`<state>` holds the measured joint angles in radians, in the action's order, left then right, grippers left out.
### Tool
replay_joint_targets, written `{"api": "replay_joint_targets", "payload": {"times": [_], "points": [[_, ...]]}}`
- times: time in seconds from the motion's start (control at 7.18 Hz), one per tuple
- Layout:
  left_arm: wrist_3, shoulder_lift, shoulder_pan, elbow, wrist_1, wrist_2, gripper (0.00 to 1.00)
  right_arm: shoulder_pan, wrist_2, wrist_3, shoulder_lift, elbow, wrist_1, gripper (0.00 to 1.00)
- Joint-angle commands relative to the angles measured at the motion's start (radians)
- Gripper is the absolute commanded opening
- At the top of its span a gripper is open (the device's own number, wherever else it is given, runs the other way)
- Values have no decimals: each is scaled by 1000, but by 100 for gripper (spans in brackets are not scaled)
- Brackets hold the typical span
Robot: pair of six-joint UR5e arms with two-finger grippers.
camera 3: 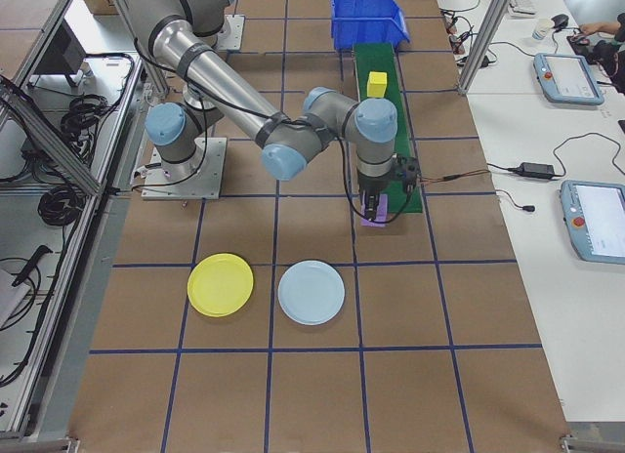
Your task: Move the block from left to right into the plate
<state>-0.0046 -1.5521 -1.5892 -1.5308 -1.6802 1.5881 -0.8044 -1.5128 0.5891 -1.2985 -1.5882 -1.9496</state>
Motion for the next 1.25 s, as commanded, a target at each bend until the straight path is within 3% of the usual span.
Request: {"api": "replay_joint_targets", "payload": {"times": [0.0,0.14,0.42,0.56,0.7,1.11], "points": [[0,-3,2,-2,-4,0,100,167,5,215,10,-70,-7,33],[0,-3,2,-2,-6,0,100,215,6,266,59,-108,-113,38],[-2,-3,2,-2,-4,-2,100,241,12,271,113,-125,-144,38],[-2,-3,3,-2,-3,-4,100,249,17,271,120,-125,-143,73],[-2,-5,3,-2,-4,-4,100,255,23,273,120,-127,-124,100],[-2,-3,5,0,-9,-8,100,246,25,258,82,-58,-78,100]]}}
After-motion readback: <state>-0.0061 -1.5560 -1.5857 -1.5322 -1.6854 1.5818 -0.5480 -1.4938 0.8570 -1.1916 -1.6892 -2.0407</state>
